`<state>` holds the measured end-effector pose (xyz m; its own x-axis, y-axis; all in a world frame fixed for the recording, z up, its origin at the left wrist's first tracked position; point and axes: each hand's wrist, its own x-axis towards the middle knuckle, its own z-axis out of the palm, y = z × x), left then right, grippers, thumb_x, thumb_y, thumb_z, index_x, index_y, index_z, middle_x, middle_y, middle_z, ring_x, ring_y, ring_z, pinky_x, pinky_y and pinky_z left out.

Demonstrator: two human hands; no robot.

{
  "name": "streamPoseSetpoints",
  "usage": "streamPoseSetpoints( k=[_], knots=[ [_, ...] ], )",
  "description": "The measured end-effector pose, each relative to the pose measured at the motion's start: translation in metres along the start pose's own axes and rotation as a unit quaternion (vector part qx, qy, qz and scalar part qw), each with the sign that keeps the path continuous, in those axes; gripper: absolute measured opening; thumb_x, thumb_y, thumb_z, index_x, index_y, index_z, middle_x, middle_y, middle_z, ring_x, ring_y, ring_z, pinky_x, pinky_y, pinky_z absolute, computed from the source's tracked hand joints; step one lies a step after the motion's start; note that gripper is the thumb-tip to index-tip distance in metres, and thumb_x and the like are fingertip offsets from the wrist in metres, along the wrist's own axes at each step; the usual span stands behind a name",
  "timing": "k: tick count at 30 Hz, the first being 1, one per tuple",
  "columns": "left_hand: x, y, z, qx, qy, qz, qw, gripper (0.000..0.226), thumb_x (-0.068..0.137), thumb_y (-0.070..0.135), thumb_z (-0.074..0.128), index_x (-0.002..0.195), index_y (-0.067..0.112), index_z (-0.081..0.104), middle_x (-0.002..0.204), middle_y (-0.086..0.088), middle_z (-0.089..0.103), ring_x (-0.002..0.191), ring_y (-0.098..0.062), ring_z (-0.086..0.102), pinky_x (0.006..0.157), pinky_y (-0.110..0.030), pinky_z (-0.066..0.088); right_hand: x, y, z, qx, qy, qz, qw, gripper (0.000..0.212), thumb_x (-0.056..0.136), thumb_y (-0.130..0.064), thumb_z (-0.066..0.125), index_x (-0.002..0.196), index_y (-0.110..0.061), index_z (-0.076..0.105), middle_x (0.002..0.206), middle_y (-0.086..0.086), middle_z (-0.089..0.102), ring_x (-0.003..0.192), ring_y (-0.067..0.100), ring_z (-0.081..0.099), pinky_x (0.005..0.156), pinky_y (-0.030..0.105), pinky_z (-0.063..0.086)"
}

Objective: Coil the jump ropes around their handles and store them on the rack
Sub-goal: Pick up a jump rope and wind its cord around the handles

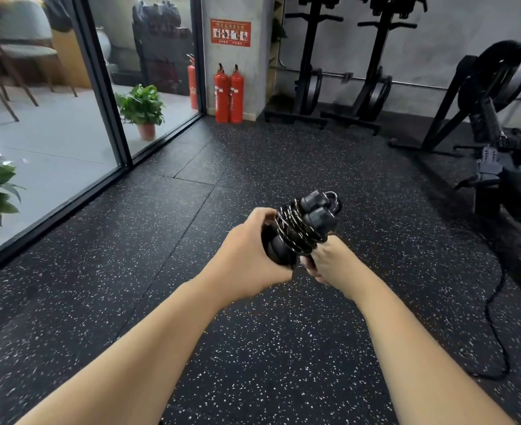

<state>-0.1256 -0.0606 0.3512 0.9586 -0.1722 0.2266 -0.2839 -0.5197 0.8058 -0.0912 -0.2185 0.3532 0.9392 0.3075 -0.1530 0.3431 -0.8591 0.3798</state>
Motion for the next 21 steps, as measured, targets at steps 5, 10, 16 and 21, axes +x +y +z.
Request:
streamPoseSetpoints(
  k=[5, 10, 16, 21],
  knots=[
    [0.003, -0.005, 0.003, -0.093, 0.039, -0.038, 0.994, 0.059, 0.061, 0.011, 0.078, 0.106, 0.04, 0.053, 0.073, 0.024, 0.062, 0.056, 0.006, 0.053, 0.049, -0.011, 0.038, 0.011, -0.018, 0.017, 0.514, 0.067, 0.024, 0.855, 0.028, 0.093, -0.022, 0.052, 0.07, -0.008, 0.061, 0.066, -0.001, 0.054, 0.059, 0.009, 0.05, 0.05, 0.018, 0.031],
    [0.007, -0.011, -0.002, -0.068, 0.057, -0.105, 0.991, 0.037, 0.067, 0.009, 0.075, 0.096, 0.023, 0.055, 0.073, 0.009, 0.058, 0.05, -0.003, 0.048, 0.043, -0.015, 0.035, 0.014, -0.017, 0.02, 0.49, 0.068, 0.088, 0.864, 0.052, 0.101, -0.046, 0.035, 0.058, -0.02, 0.049, 0.062, 0.004, 0.054, 0.067, 0.028, 0.056, 0.066, 0.034, 0.044],
    [0.016, -0.021, -0.008, -0.059, 0.06, -0.183, 0.98, 0.024, 0.071, 0.014, 0.076, 0.088, 0.011, 0.058, 0.067, 0.0, 0.059, 0.044, -0.013, 0.048, 0.039, -0.019, 0.035, -0.006, -0.028, 0.0, 0.372, 0.108, 0.083, 0.918, 0.05, 0.101, -0.049, 0.029, 0.064, -0.021, 0.048, 0.075, 0.002, 0.062, 0.071, 0.027, 0.058, 0.06, 0.032, 0.04],
    [0.016, -0.019, -0.018, -0.218, -0.034, -0.224, 0.949, 0.02, 0.065, 0.007, 0.07, 0.076, 0.012, 0.054, 0.064, -0.001, 0.051, 0.055, -0.016, 0.044, 0.05, -0.023, 0.037, -0.01, -0.02, -0.003, 0.341, 0.114, 0.098, 0.928, 0.05, 0.101, -0.049, 0.03, 0.063, -0.02, 0.046, 0.068, -0.002, 0.059, 0.066, 0.023, 0.057, 0.057, 0.031, 0.038]
  ],
)
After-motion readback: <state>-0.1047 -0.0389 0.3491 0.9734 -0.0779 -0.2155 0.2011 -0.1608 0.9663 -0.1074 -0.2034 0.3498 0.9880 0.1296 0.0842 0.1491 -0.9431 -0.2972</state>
